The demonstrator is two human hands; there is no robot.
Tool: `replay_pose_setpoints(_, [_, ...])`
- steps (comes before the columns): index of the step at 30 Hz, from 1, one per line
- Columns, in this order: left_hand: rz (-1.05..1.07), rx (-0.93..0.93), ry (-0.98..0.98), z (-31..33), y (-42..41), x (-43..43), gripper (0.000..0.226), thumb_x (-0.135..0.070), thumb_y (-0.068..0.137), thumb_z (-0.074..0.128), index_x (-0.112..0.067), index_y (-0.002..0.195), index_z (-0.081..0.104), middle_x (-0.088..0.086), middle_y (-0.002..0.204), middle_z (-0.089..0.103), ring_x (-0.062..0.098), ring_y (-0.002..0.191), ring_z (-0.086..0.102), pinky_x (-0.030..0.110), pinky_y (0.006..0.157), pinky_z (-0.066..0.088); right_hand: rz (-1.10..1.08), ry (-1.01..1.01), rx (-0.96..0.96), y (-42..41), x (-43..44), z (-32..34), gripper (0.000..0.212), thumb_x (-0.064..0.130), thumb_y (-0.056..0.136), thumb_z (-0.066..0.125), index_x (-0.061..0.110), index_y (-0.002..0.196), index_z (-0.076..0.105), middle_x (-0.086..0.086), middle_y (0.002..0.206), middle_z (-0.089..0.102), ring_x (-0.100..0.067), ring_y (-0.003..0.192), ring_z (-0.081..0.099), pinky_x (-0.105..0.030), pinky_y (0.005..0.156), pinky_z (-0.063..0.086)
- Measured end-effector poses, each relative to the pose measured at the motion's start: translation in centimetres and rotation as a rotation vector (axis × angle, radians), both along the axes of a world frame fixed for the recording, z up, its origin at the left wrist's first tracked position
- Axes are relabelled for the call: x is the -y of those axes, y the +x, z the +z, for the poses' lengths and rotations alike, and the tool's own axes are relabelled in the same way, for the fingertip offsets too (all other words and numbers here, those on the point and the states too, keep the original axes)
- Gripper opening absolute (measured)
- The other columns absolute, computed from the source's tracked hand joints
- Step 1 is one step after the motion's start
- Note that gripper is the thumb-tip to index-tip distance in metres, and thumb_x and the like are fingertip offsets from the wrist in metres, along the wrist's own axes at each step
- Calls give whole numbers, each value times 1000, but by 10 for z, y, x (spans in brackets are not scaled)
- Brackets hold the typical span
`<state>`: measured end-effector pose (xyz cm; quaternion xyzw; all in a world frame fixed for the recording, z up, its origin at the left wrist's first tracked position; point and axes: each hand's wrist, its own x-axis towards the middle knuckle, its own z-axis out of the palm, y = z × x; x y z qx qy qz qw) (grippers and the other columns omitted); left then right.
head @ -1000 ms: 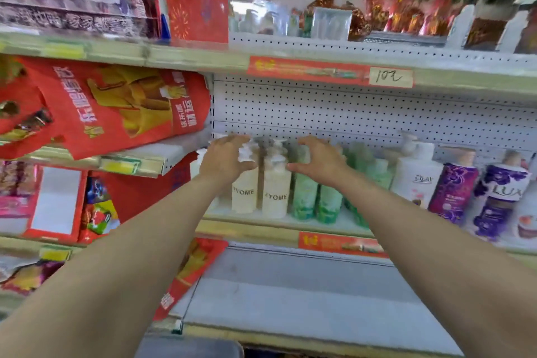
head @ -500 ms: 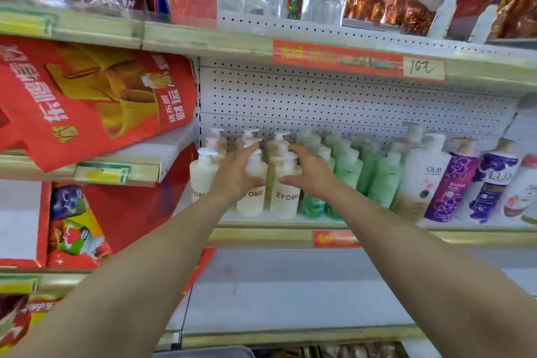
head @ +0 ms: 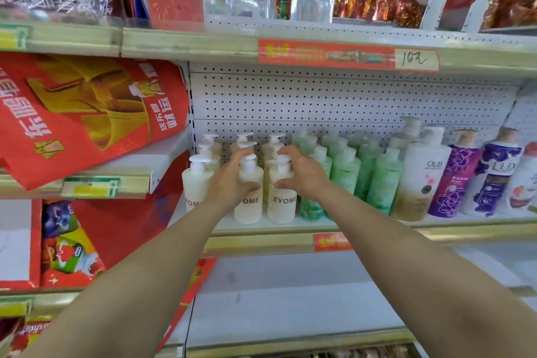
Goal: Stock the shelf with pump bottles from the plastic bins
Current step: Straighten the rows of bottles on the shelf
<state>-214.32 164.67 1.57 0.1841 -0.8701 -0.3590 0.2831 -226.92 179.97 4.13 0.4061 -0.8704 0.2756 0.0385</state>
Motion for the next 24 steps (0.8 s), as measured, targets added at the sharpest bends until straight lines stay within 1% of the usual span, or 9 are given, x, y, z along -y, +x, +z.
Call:
replay_pose_setpoints(3, [-68,19,40,4,2,7,75,-16,74,84,-53,122,40,-2,129,57,15,111,53,39,93,51,6,20,-34,-1,2,1,71,34,76,83,29,132,40,-5,111,60,-23,91,56,-30,61,43])
replay_pose_setpoints(8, [-112,45,52,7,-1,15,75,-11,75,83,-52,118,39,-2,133,52,16,113,52,39,88,55,-5,24,-40,0,2,0,71,34,76,82,29,132,39,-3,109,59,-24,94,56,-32,70,44])
replay_pose_setpoints(10, [-107,50,53,7,-1,15,74,-10,75,82,-53,116,38,0,129,54,19,108,56,38,84,56,-4,18,-32,1,2,0,71,33,77,82,29,133,38,-5,110,60,-24,91,57,-31,66,44])
replay_pose_setpoints(12, [-95,65,35,7,-1,13,74,-12,76,81,-51,120,38,2,121,59,20,100,60,36,79,56,4,15,-11,0,2,-1,71,30,78,82,28,134,38,-8,113,59,-24,91,56,-30,60,43])
replay_pose_setpoints(14, [-96,59,-21,7,1,12,77,-17,76,82,-48,130,38,-1,122,58,18,96,58,29,74,50,11,8,36,0,3,2,75,31,78,82,28,138,37,-10,124,56,-25,99,56,-30,66,46])
replay_pose_setpoints(16, [-87,-30,-88,14,9,14,75,-20,77,82,-44,135,40,-6,128,55,17,106,55,22,80,43,-12,-17,49,4,5,8,83,37,77,81,26,144,34,-9,139,47,-27,116,53,-33,82,49])
replay_pose_setpoints(18, [-11,-166,-194,23,20,22,66,-23,80,80,-36,135,45,-7,134,55,15,118,55,23,90,44,-39,-91,-39,12,12,16,85,43,78,79,23,147,34,-7,146,41,-28,126,49,-35,95,45])
replay_pose_setpoints(21, [161,-310,-303,27,39,35,61,-26,83,77,-27,137,48,-3,133,56,17,121,52,33,97,44,43,-199,-102,28,29,25,78,44,78,78,24,143,39,-3,143,45,-24,126,48,-34,94,41])
replay_pose_setpoints(24, [241,-292,-244,19,52,43,71,-28,81,80,-27,141,43,-2,140,51,18,130,44,35,104,40,146,-159,-46,42,44,23,77,41,77,80,26,141,41,-1,141,48,-22,124,48,-32,93,41])
